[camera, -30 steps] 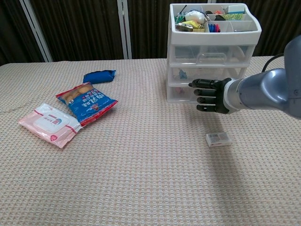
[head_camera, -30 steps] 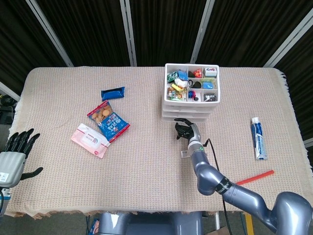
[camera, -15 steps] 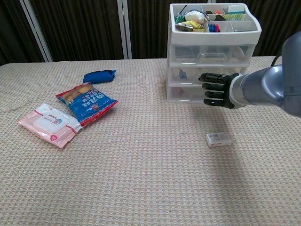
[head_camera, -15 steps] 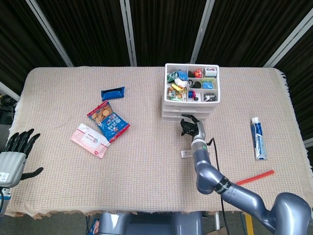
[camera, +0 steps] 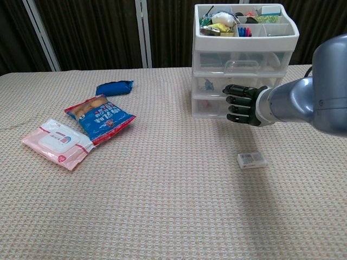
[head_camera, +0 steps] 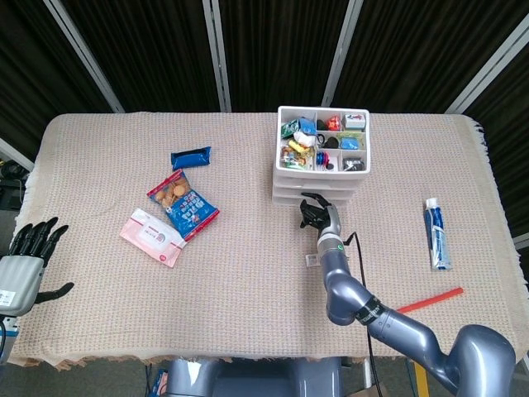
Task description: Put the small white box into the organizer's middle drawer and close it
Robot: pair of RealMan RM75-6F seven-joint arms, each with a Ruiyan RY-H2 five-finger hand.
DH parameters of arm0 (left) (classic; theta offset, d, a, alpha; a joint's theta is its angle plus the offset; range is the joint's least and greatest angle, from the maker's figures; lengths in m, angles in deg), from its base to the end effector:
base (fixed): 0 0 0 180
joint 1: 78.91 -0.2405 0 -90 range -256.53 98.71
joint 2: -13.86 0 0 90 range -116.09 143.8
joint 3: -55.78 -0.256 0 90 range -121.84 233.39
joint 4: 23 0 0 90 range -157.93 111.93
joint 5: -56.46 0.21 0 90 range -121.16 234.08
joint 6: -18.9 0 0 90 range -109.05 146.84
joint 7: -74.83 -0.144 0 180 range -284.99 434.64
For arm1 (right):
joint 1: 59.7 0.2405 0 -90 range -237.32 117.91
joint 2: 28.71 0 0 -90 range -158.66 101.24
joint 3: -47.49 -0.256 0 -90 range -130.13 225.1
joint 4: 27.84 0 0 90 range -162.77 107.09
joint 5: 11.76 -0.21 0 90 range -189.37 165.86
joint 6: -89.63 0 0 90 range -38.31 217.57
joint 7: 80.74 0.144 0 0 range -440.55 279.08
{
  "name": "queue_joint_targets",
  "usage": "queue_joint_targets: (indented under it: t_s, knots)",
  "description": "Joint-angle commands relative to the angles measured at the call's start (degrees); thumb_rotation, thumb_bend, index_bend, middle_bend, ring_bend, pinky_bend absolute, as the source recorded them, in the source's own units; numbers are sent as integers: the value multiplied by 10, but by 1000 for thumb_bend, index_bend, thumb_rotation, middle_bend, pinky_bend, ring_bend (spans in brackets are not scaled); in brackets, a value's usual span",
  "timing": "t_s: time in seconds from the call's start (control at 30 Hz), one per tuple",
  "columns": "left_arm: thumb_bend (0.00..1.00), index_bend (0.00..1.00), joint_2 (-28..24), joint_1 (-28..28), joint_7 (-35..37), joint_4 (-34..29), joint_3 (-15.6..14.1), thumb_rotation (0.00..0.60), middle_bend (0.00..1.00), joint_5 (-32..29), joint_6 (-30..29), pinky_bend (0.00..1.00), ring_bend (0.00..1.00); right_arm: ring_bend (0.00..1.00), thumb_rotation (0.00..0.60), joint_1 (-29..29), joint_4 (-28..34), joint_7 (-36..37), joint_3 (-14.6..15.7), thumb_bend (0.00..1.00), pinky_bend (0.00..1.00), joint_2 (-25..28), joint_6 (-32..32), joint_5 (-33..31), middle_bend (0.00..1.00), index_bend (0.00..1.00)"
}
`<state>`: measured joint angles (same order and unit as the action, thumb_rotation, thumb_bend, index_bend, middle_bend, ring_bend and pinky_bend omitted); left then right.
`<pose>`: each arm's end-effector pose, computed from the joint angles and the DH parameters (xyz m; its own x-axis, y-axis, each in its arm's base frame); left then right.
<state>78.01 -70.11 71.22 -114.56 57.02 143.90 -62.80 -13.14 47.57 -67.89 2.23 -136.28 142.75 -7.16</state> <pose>-0.3033 0.1960 0.1472 0.4728 0.0536 0.8796 0.8790 -0.0994 -0.4664 -0.1155 -0.3979 -0.0597 -0.9158 0.1479 0.3734 -0.2288 0.5721 -0.7876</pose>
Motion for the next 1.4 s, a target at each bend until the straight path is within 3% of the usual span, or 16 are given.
queue_joint_targets:
  t_s: [0.03,0.33,0.67,0.83,1.0,1.17,1.4]
  knots:
    - [75,84,-1,0,2,0,0,600,0,0,1,0,0,809,600,3,-5,-1,-2,485,718,-3,-6,-6,828,386]
    - [76,88,-2,0,4,1,-1,600,0,2,0,0,0,810,600,-4,8,-6,0,486,718,1,-10,-13,828,421]
    - [75,92,1,0,-7,3,0,600,0,3,-4,0,0,809,600,-36,73,-5,10,486,718,23,0,-14,828,430]
    - [77,92,4,-1,-12,7,2,600,0,1,-7,0,0,808,600,-60,122,-5,26,486,718,36,18,-7,828,420]
    - [77,95,6,-3,-19,9,1,600,0,3,-11,0,0,802,600,-77,164,-13,44,486,718,50,33,-14,828,314]
    - [76,97,8,-4,-26,11,2,600,0,3,-15,0,0,801,600,-95,216,-28,61,486,718,74,47,-16,828,277]
    - [76,97,11,-6,-33,15,1,600,0,10,-22,0,0,798,600,-115,299,-68,106,461,718,115,94,76,824,275]
